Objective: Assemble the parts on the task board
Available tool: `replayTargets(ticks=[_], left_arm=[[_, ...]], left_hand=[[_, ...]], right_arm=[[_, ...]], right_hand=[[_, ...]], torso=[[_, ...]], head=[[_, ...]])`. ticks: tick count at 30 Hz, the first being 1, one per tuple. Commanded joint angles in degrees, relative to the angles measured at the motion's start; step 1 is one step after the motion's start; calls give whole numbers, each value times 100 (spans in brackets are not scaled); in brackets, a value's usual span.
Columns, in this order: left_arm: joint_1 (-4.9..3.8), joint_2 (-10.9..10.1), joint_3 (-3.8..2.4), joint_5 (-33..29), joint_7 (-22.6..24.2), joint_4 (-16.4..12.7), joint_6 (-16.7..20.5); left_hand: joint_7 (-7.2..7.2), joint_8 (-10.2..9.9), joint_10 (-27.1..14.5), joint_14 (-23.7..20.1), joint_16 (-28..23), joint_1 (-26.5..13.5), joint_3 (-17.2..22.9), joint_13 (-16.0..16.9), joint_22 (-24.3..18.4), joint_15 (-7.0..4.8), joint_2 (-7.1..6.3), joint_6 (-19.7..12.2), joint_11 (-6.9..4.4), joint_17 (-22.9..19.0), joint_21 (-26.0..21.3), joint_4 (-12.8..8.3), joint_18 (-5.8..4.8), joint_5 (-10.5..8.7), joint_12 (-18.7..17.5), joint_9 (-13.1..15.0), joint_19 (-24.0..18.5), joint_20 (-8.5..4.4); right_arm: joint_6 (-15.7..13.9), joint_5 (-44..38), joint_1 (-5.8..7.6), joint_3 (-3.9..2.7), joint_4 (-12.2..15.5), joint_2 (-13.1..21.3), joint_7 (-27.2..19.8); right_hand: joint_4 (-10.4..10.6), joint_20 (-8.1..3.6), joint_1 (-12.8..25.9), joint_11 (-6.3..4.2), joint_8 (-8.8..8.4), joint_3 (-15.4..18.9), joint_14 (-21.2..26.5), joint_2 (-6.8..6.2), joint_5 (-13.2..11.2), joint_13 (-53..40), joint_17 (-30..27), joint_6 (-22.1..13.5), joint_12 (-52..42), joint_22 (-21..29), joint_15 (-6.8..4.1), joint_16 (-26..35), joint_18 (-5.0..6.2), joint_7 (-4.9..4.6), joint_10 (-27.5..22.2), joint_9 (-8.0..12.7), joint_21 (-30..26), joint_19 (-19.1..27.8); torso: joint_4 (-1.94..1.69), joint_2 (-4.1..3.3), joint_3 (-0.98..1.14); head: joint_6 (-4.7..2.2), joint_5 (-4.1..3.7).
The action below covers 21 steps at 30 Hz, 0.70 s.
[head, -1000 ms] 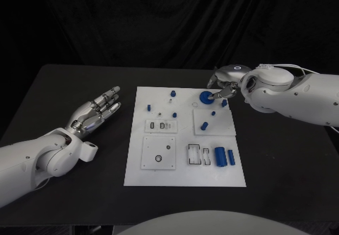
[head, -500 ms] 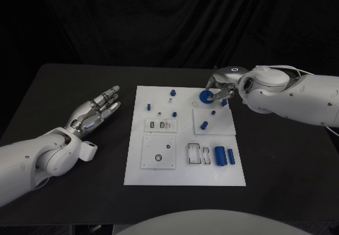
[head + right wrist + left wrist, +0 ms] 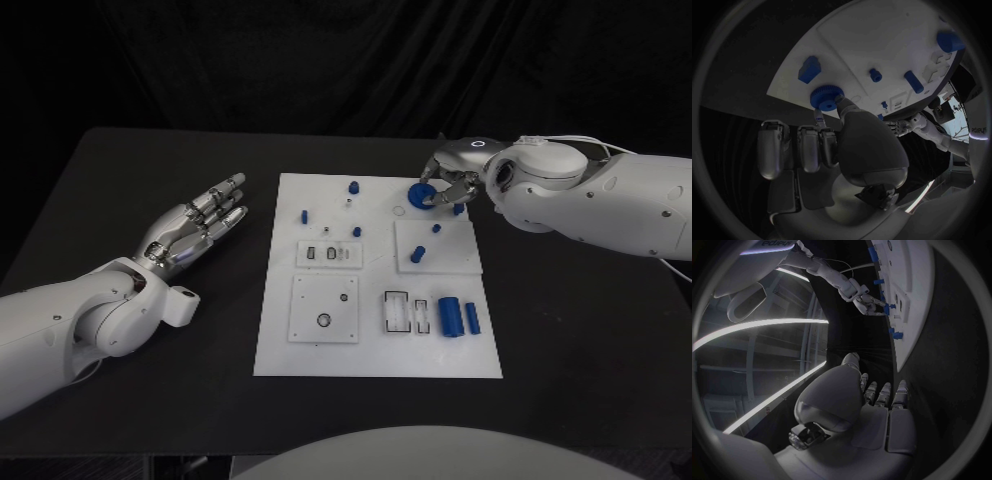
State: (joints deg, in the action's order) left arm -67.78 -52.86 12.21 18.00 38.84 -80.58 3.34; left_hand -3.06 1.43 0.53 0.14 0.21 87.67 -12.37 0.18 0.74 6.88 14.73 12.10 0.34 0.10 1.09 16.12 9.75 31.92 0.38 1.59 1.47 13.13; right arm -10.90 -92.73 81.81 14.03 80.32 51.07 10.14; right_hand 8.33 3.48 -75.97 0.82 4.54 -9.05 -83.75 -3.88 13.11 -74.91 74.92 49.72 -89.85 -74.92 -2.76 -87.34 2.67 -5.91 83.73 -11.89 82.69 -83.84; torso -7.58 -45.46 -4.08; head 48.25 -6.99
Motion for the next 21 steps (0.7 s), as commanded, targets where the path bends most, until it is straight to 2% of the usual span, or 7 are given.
replayTargets(ticks=[1,6,8,9,15,19,21], left_arm=[[-8,13,-4,3,580,-3,-103],[-7,23,-4,3,565,6,-128],[-7,26,-4,4,559,10,-135],[-7,27,-4,4,555,13,-140],[-6,32,-4,4,545,21,-158],[-5,35,-4,4,540,26,-170],[-5,35,-4,4,539,27,-175]], left_hand=[[6,16,-1,-14,-21,59,29,-2,7,34,-6,-13,30,-10,22,-3,55,25,-23,3,18,38],[8,17,-1,-14,-21,61,31,-3,8,38,-6,-10,35,-10,23,-4,55,24,-23,4,20,40],[20,18,-2,-14,-21,63,37,-3,8,44,-5,-4,39,-10,23,-3,54,22,-23,5,21,46],[35,20,-4,-14,-21,66,42,-3,8,49,-4,2,38,-10,24,-3,54,22,-24,5,22,50],[45,19,-4,-14,-21,69,47,-3,8,52,-3,-1,37,-10,24,-4,54,24,-24,5,22,53],[56,21,-3,-14,-21,73,52,-3,9,55,-2,5,35,-10,26,-6,54,25,-24,6,24,56],[56,21,-3,-14,-21,73,52,-3,9,55,-2,5,35,-10,26,-6,54,25,-24,6,24,56]], right_arm=[[203,-114,-43,11,-8,-4,103],[228,-165,-54,11,-8,-1,101],[225,-193,-56,11,-7,1,93],[217,-218,-57,11,-8,1,81],[181,-297,-60,11,2,1,6],[122,-312,-61,11,29,3,-51],[76,-316,-62,10,54,10,-68]], right_hand=[[-82,-18,-92,-17,6,-25,-464,-12,195,-1509,957,39,-15,-731,-29,59,8,-12,627,-38,-63,11],[-177,-17,-161,-11,14,-109,-445,-35,552,-1509,890,82,-15,-695,-27,114,21,-21,627,-116,-118,38],[-257,-27,-230,-20,44,-201,-441,-61,918,-1509,874,143,-15,-686,-34,133,26,-18,627,-191,-139,44],[-322,-35,-282,-32,78,-287,-435,-79,1149,-1509,851,202,-15,-677,-40,155,29,-9,627,-268,-157,50],[-483,-71,-323,-77,360,-454,-417,-106,1486,-1509,778,474,-15,-639,-80,233,44,44,627,-709,-233,79],[-524,-79,-288,-77,469,-503,-422,-113,1640,-1509,784,434,-15,-645,-86,240,42,45,627,-918,-242,73],[-554,-86,-242,-87,646,-556,-430,-123,1939,-1509,804,495,-15,-654,-89,236,41,56,627,-1151,-245,64]], torso=[[-2,1,0],[-10,2,0],[-7,1,1],[-5,0,1],[3,-1,0],[3,0,0],[3,0,1]], head=[[9,-3],[19,-10],[17,-11],[14,-10],[12,1],[8,0],[0,2]])
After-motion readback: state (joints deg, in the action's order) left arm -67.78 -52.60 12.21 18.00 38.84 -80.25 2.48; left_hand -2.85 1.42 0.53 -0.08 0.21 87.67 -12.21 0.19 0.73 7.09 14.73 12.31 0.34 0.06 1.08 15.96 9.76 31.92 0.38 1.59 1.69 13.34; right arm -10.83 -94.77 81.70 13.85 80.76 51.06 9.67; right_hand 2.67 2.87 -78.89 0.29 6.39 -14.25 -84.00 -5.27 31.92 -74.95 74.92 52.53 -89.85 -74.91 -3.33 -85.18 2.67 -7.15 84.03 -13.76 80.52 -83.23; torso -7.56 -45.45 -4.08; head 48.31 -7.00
